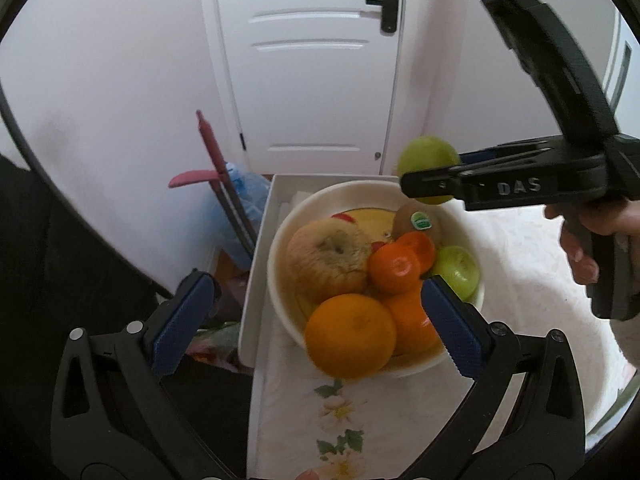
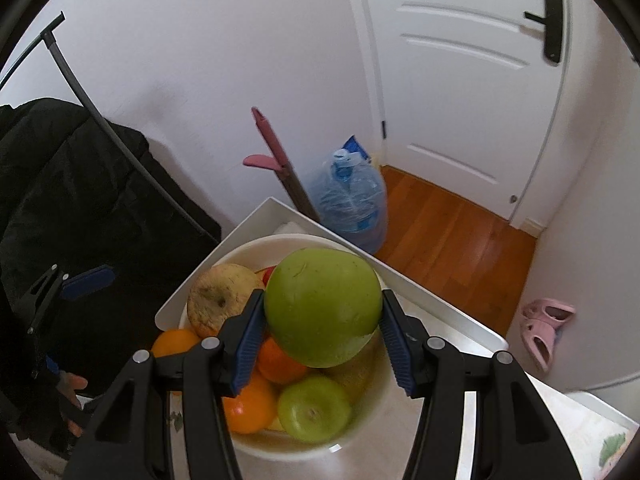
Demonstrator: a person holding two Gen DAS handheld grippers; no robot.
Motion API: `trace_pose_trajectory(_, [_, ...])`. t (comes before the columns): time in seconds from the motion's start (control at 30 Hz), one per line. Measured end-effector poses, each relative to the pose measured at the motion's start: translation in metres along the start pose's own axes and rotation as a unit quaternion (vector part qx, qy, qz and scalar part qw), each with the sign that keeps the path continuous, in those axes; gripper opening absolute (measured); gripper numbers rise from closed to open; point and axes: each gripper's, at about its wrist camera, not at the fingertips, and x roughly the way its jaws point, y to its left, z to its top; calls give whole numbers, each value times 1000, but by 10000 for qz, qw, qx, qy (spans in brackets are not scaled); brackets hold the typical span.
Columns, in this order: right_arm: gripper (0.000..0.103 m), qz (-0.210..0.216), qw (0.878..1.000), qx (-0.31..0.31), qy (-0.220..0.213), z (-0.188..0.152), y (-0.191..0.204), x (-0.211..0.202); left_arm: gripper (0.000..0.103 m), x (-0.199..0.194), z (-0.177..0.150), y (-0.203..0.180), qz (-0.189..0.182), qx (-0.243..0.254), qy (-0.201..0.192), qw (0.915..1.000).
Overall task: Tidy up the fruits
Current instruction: 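Release the tangerine into the bowl with the left tool while the right tool releases the green apple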
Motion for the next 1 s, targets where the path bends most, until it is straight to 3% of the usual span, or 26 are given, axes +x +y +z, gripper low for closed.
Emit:
trace_pose_trajectory(0.47, [52,215,9991,129,342,12,1,51,103,14,-10,24,-12,-191,133,9997])
trace_pose_trajectory(0.57, [66,215,9993,131,278,13,2,50,103,14,-10,25,-27,-175,135,9998])
trace_pose_trajectory(0.6, [78,176,9995,142,241,13,2,49,103,15,-10,26,-33,-175,139,9997])
trace_pose_trajectory(0.63, [84,129,9996,155,220,14,2,48,103,15,-10,26,-45,-178,143,9997])
trace_pose_trajectory(1.0, [84,-105,9992,377,59,2,10,22,103,-3,-4,21,-141,-71,53,9999])
